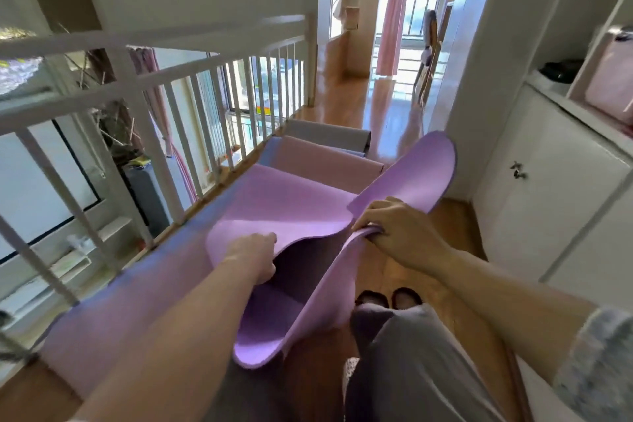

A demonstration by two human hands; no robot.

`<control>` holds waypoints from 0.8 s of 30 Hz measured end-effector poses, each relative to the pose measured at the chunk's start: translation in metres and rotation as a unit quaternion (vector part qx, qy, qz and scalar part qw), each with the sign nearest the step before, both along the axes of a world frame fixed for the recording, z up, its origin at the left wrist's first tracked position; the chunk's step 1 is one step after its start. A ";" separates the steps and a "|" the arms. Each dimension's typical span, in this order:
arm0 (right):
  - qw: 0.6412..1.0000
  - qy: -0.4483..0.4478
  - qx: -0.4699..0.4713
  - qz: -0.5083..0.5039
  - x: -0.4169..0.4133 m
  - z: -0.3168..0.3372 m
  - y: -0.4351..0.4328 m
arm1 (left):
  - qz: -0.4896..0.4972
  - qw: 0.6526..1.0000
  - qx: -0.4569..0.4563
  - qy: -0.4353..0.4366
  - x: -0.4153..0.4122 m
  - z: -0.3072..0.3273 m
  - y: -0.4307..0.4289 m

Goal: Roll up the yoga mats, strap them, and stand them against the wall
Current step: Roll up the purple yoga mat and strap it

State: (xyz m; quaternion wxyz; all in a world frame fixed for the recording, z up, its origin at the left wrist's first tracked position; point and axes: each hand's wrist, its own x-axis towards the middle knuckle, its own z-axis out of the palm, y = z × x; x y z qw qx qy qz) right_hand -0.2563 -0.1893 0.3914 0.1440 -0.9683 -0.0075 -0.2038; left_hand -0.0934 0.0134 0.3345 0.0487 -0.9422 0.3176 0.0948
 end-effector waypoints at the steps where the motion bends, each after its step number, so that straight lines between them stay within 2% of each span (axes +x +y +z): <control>1: 1.000 0.014 -0.001 0.000 0.003 0.000 -0.004 | 0.002 1.000 0.013 -0.007 0.002 -0.002 -0.007; 5: 0.997 0.073 -0.005 -0.008 0.014 0.005 -0.014 | 0.050 0.996 0.073 0.008 0.016 -0.010 -0.033; 8: 0.993 0.115 -0.004 -0.004 0.025 0.007 -0.018 | 0.088 0.989 0.103 0.055 0.028 -0.012 -0.045; 11: 0.982 0.185 -0.042 -0.011 0.032 0.003 -0.021 | 0.147 0.978 0.016 0.145 0.040 -0.007 -0.047; 15: 0.939 0.285 -0.164 -0.101 0.043 0.001 -0.029 | 0.210 0.936 -0.197 0.200 0.061 0.011 -0.035; 16: 0.937 0.278 -0.167 -0.128 0.045 0.003 -0.032 | 0.229 0.908 -0.274 0.219 0.066 0.018 -0.032; 17: 0.939 0.258 -0.160 -0.163 0.045 0.006 -0.038 | 0.253 0.863 -0.355 0.254 0.068 0.029 -0.030; 19: 0.937 0.198 -0.125 -0.259 0.043 0.017 -0.053 | 0.278 0.750 -0.491 0.346 0.069 0.056 -0.031; 21: 0.933 0.126 -0.059 -0.332 0.042 0.031 -0.069 | 0.231 0.681 -0.570 0.397 0.063 0.089 -0.042; 24: 0.939 0.013 0.065 -0.337 0.042 0.060 -0.077 | 0.154 0.590 -0.668 0.427 0.052 0.133 -0.072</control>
